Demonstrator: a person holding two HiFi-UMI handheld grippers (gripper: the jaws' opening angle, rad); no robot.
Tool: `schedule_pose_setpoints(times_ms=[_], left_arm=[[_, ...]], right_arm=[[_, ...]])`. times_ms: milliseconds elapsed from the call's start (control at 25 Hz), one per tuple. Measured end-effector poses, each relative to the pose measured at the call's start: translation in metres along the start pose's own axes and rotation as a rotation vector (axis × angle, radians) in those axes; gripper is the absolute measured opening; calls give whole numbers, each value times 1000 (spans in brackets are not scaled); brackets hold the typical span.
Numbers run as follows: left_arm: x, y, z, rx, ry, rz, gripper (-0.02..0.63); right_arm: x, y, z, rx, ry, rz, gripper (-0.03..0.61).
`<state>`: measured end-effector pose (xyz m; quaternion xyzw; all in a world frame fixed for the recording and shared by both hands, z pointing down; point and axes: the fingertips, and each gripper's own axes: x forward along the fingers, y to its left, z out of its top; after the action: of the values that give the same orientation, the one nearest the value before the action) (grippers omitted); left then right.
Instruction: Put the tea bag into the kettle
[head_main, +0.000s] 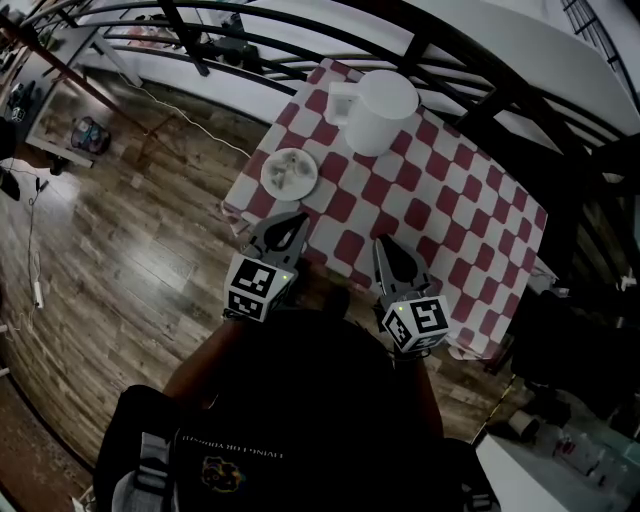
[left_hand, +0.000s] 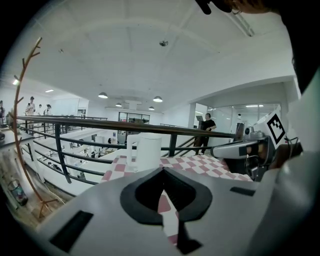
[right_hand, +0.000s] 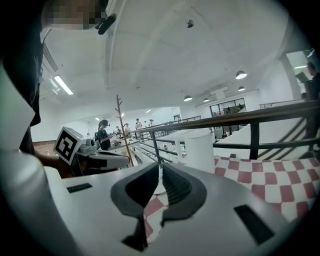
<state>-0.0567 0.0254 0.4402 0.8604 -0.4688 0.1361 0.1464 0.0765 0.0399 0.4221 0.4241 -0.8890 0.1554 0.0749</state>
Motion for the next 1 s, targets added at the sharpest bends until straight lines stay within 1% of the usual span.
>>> schedule_pose_setpoints(times_ms=[120, 600, 1000], left_arm=[[0, 2, 0, -3, 0, 6, 6], [-3, 12, -2, -10, 4, 26, 5], [-7, 24, -3, -13, 10, 41, 5]], right_arm=[[2, 2, -2, 0, 6, 16, 14], [9, 3, -1, 0, 9, 14, 12], [21, 9, -5, -2, 27, 32, 12]])
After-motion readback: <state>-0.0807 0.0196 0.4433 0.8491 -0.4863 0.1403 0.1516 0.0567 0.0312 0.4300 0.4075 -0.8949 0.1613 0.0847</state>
